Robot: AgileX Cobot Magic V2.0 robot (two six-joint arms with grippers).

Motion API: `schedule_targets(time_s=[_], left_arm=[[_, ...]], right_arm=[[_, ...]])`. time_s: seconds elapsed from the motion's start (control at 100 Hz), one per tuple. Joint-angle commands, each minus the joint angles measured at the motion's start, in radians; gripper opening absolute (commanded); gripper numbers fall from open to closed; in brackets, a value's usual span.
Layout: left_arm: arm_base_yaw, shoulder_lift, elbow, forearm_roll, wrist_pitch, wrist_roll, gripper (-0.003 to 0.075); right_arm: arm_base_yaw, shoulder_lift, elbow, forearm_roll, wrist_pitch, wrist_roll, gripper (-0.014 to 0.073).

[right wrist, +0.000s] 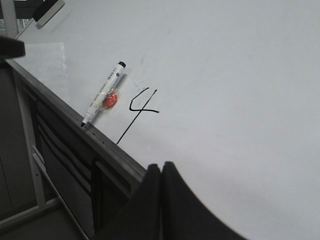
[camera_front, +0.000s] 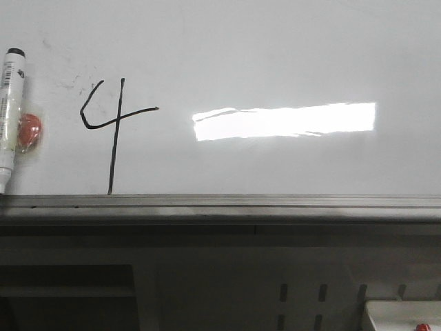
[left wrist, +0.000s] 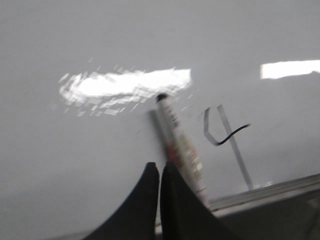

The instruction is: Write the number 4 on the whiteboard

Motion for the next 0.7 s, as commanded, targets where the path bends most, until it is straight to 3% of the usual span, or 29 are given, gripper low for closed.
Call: schedule_targets(time_s=[0.0, 0.17, 0.69], left_arm=[[0.114, -0.023, 0.056, 0.007, -0.09, -0.028, -0.002], [0.274, -0.025, 0.18, -0.014, -0.185, -0.028, -0.002], [0.396, -0.025, 0.18, -0.057, -0.019, 0.081, -0.002]], right_arm=[[-0.004, 0.006, -0.026, -0.013, -0.085, 0.003, -0.0064], [-0.004, 0.006, -0.026, -0.013, -0.085, 0.003, -0.0064], [-0.004, 0.006, -0.026, -0.013, -0.085, 0.003, -0.0064]])
